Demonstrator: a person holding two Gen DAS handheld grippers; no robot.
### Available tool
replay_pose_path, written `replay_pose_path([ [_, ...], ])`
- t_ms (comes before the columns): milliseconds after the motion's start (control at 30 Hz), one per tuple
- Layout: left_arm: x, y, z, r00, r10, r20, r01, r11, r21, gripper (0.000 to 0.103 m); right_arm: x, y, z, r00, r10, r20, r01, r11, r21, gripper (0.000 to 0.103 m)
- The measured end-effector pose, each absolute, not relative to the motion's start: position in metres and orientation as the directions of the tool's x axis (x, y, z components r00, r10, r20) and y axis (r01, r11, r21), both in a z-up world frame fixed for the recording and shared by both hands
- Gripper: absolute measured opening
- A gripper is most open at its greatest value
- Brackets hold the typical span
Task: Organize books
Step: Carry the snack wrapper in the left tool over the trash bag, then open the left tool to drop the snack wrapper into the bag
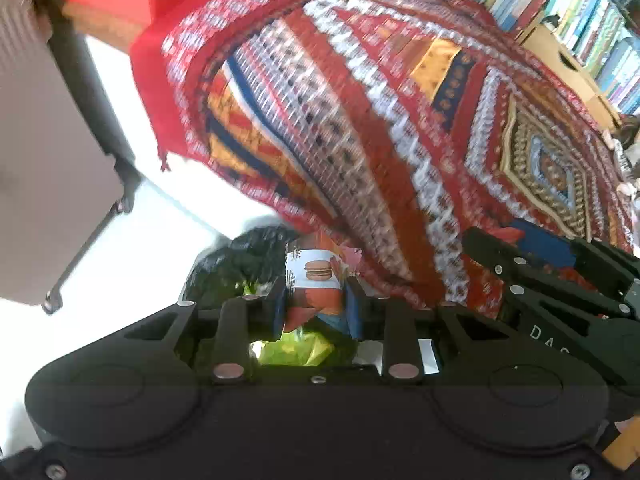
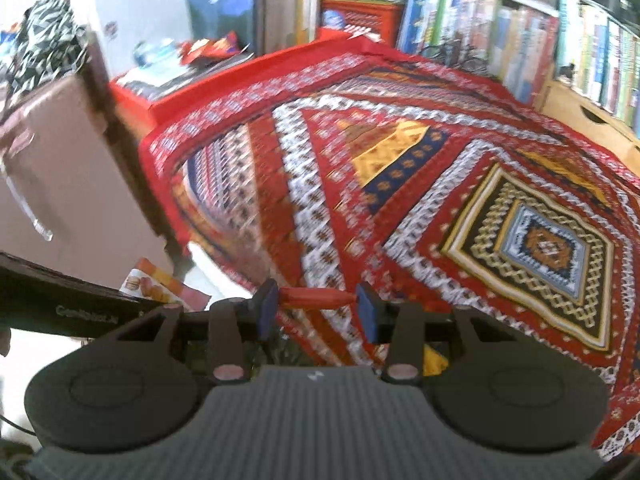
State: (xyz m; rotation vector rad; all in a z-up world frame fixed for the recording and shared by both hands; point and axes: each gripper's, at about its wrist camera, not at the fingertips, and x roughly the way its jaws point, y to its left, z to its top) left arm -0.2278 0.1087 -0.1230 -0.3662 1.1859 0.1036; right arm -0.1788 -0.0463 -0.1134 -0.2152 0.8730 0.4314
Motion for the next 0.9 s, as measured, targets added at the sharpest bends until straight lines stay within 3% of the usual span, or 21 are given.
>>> replay_pose_path([
  [900, -0.259, 0.13, -0.222, 0.204, -0.088, -0.975, -0.342, 0.927, -0.155, 0.031, -0.175, -0.004, -0.187, 0.344, 0.281, -0.896, -0.522, 0.85, 0.067, 0.049],
])
